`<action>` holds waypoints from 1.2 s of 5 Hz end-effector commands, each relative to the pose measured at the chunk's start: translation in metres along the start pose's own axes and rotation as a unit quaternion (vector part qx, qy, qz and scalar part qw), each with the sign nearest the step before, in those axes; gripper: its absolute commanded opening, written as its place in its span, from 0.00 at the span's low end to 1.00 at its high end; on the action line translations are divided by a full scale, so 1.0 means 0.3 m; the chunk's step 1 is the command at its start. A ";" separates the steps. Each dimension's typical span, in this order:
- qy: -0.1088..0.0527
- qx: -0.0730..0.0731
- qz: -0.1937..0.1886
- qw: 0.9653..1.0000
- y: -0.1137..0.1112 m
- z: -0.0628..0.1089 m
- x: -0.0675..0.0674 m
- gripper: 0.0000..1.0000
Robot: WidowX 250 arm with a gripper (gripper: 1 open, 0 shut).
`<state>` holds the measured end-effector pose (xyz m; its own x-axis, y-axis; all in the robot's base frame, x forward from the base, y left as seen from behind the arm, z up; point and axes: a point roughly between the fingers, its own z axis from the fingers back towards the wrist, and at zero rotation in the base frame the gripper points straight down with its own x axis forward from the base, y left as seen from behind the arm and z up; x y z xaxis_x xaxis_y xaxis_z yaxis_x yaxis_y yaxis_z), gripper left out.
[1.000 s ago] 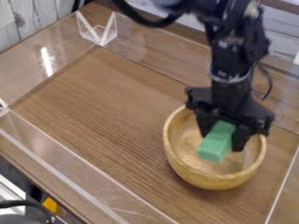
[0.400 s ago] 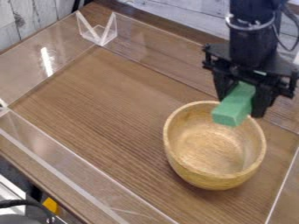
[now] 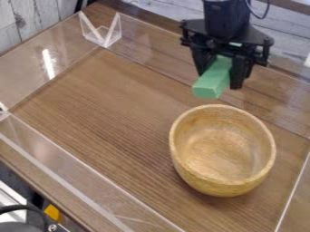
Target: Remove the green block from inside the brown bowl and put it on the table
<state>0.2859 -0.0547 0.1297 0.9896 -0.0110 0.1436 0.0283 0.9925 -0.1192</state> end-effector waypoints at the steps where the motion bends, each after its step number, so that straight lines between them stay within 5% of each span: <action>1: -0.029 0.015 0.011 0.999 -0.019 0.029 0.054 0.00; 4: -0.042 0.059 0.058 0.996 0.158 -0.112 0.090 0.00; 6: -0.048 0.053 0.030 0.997 0.141 -0.188 0.118 0.00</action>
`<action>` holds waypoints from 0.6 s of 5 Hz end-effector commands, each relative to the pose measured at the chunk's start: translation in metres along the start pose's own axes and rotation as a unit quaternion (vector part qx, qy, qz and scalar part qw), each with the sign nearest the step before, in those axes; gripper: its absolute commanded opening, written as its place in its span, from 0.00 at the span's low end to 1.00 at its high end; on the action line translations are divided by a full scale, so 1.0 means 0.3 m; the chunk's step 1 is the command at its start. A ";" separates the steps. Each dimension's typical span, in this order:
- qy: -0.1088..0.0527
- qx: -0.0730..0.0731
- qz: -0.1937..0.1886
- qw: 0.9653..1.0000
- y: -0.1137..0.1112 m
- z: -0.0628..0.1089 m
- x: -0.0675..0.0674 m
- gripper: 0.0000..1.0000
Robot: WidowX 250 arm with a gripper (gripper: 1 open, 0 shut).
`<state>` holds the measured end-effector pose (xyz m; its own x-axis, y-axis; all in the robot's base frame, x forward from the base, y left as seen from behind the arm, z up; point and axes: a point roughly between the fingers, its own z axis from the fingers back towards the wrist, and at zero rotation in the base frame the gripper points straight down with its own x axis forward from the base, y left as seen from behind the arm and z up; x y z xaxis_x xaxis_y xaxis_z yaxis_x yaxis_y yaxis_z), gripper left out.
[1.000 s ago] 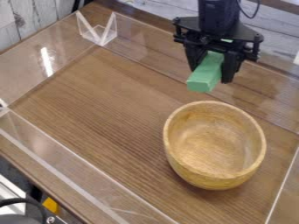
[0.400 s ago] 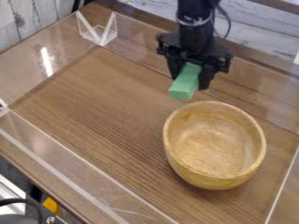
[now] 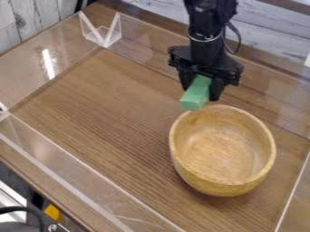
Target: Remove the green block from inside the brown bowl and put it on the table
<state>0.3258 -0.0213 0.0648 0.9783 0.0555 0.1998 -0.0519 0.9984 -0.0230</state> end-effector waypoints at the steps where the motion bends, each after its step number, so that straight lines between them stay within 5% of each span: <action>1: -0.017 -0.010 -0.031 0.999 -0.001 -0.001 0.013 0.00; 3: -0.014 -0.019 -0.049 0.999 0.041 0.030 -0.023 0.00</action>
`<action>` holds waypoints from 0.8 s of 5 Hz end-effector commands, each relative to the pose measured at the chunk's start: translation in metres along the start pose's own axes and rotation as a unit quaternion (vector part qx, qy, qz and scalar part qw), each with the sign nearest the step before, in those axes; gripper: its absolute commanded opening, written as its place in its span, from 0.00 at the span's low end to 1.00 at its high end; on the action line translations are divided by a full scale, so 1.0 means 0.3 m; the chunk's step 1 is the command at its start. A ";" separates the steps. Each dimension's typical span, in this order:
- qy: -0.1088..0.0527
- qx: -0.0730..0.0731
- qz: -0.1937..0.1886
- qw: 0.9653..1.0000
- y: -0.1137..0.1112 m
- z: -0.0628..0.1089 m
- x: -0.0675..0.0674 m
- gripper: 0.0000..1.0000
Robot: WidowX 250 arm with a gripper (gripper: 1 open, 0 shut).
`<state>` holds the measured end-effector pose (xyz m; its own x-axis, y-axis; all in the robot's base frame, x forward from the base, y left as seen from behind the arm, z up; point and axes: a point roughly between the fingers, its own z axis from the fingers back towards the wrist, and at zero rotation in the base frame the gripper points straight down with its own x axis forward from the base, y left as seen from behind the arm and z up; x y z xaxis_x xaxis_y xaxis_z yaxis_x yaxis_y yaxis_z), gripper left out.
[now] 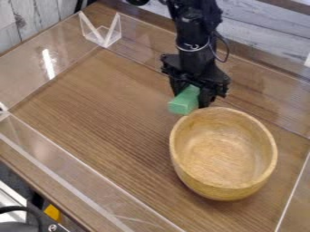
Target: Remove the green block from inside the brown bowl and put it on the table
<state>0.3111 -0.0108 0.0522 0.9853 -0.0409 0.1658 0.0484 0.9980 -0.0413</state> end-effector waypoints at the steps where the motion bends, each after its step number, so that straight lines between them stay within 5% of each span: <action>1: -0.033 -0.001 0.004 0.999 0.014 0.075 0.024 0.00; 4: -0.036 0.001 0.036 0.999 0.033 0.083 0.017 0.00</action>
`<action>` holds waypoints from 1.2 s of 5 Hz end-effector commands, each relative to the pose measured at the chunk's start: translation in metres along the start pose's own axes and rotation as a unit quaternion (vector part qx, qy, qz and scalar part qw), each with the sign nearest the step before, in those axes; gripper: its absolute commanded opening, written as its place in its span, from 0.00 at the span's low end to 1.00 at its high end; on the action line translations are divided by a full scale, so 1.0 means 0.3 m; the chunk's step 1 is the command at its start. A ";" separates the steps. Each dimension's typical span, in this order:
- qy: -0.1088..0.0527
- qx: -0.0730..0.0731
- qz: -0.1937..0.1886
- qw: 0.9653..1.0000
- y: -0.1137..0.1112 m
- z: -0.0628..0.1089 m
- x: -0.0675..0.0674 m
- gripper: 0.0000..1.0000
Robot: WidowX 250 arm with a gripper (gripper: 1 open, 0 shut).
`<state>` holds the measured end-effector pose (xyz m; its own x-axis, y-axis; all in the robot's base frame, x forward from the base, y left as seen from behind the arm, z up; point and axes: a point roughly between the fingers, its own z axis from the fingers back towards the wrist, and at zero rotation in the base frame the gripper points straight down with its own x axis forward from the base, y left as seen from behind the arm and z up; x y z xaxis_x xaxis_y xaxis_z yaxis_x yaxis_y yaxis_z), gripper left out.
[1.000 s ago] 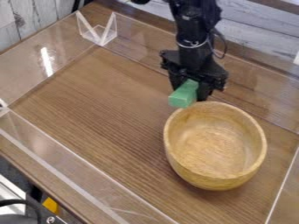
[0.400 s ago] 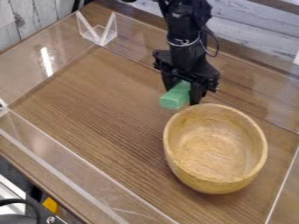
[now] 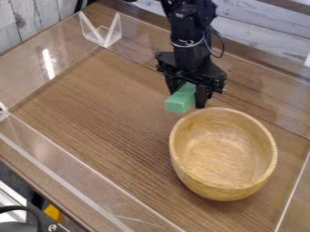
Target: Remove the green block from inside the brown bowl and put it on the table
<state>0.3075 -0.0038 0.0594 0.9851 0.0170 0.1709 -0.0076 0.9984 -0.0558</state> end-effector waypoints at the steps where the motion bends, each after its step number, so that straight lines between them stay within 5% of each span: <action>1: -0.033 0.000 -0.003 0.999 0.006 0.085 0.030 0.00; 3: -0.038 0.006 0.007 0.999 0.066 0.137 0.003 0.00; 6: -0.030 0.031 0.057 0.997 0.267 0.106 -0.091 0.00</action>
<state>0.2705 0.0748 0.0673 0.9748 0.1421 0.1717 -0.1390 0.9898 -0.0303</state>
